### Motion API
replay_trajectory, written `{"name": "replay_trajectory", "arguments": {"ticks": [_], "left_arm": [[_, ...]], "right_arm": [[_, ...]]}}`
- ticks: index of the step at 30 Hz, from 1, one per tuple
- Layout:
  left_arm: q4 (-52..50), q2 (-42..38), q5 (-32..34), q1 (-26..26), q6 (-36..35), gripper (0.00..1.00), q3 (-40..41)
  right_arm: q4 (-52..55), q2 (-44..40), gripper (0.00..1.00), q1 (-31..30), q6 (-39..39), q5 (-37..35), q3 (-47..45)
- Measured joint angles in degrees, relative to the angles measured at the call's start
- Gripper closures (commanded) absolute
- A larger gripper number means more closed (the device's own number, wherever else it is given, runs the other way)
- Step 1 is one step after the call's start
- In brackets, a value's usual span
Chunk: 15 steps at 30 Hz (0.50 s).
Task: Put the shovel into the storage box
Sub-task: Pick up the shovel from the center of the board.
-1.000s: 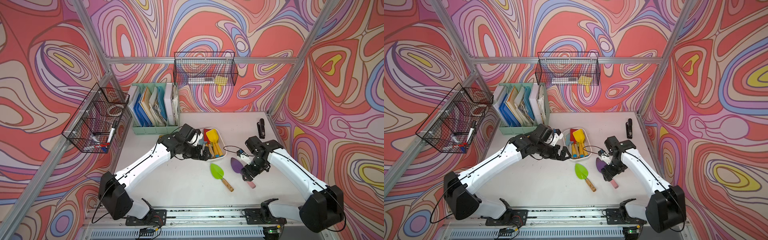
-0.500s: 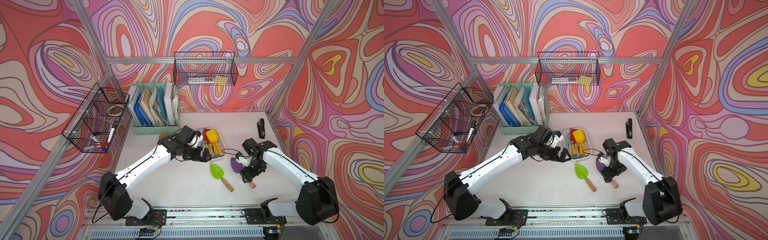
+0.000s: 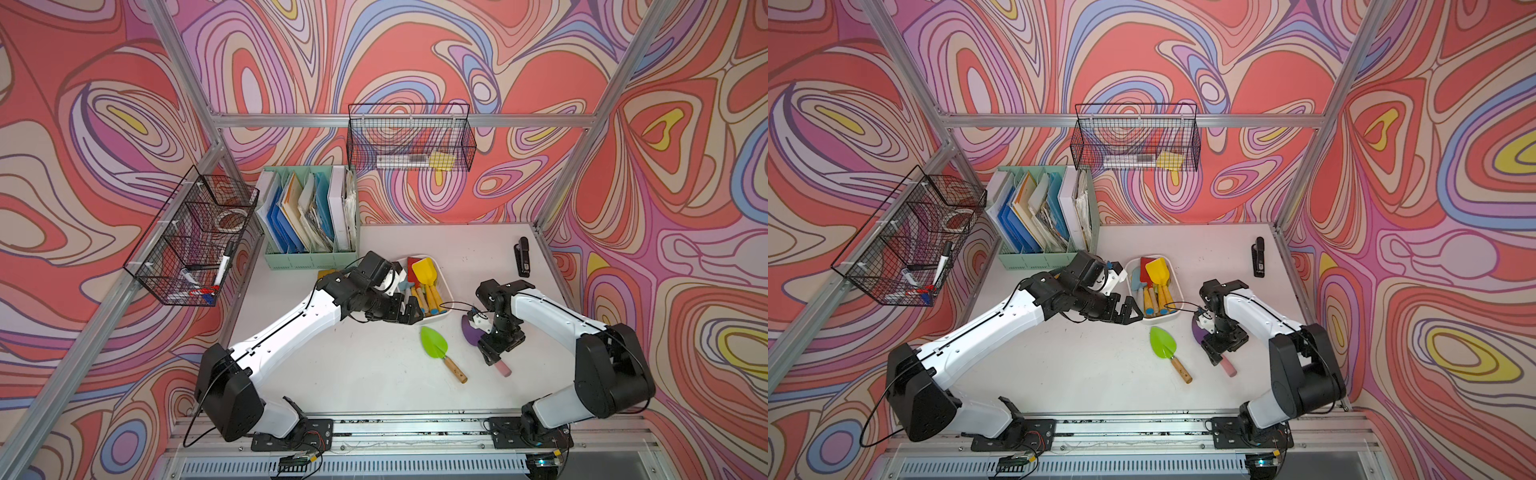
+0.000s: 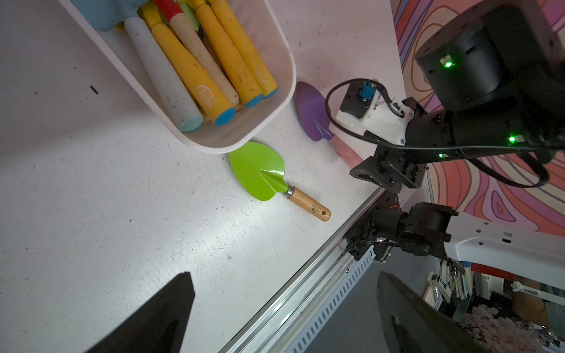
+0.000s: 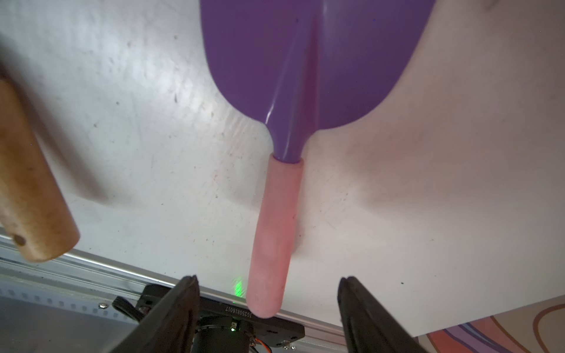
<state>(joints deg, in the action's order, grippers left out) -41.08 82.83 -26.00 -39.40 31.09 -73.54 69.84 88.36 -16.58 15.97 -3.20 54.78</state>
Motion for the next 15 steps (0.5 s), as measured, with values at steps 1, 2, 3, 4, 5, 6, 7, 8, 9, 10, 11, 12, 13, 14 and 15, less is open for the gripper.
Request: {"name": "replay_trajectory", "arguments": {"ticks": [1,2,3,4,5,6,7,8,9,10,11,12,13,14,15], "left_arm": [[0.0,0.0,0.0,0.0,0.0,0.01,0.0],[0.0,0.0,0.0,0.0,0.0,0.01,0.0],[0.0,0.0,0.0,0.0,0.0,0.01,0.1],[0.0,0.0,0.0,0.0,0.0,0.01,0.1],[0.0,0.0,0.0,0.0,0.0,0.01,0.1],[0.0,0.0,0.0,0.0,0.0,0.01,0.2],[0.0,0.0,0.0,0.0,0.0,0.01,0.2],[0.0,0.1,0.0,0.0,0.0,0.01,0.2],[0.0,0.1,0.0,0.0,0.0,0.01,0.2],[0.0,0.2,0.0,0.0,0.0,0.01,0.3],[0.0,0.3,0.0,0.0,0.0,0.01,0.3],[0.0,0.4,0.0,0.0,0.0,0.01,0.3],[0.0,0.5,0.0,0.0,0.0,0.01,0.4],[0.0,0.6,0.0,0.0,0.0,0.01,0.4],[0.0,0.7,0.0,0.0,0.0,0.01,0.4]], "right_arm": [[0.0,0.6,0.3,0.0,-0.1,-0.2,0.0],[0.1,1.1,0.31,0.0,-0.2,-0.4,0.0],[0.1,1.5,0.33,0.0,-0.3,-0.5,0.0],[0.2,1.9,0.35,0.0,-0.4,-0.5,0.0],[0.2,2.3,0.37,0.0,-0.5,-0.6,0.0],[0.2,2.6,0.39,0.0,-0.5,-0.7,0.0],[0.2,3.0,0.41,0.0,-0.6,-0.7,0.0],[0.2,3.3,0.42,0.0,-0.6,-0.7,0.1],[0.3,3.8,0.43,0.0,-0.7,-0.8,0.2],[0.3,4.4,0.44,0.0,-0.7,-0.8,0.4],[0.3,4.9,0.45,0.0,-0.7,-0.8,0.6],[0.3,5.7,0.45,0.0,-0.7,-0.9,0.9],[0.3,6.4,0.46,0.0,-0.8,-0.9,1.0],[0.4,7.2,0.47,-0.1,-0.9,-0.9,1.3],[0.4,8.0,0.48,-0.1,-0.9,-0.9,1.5]]}}
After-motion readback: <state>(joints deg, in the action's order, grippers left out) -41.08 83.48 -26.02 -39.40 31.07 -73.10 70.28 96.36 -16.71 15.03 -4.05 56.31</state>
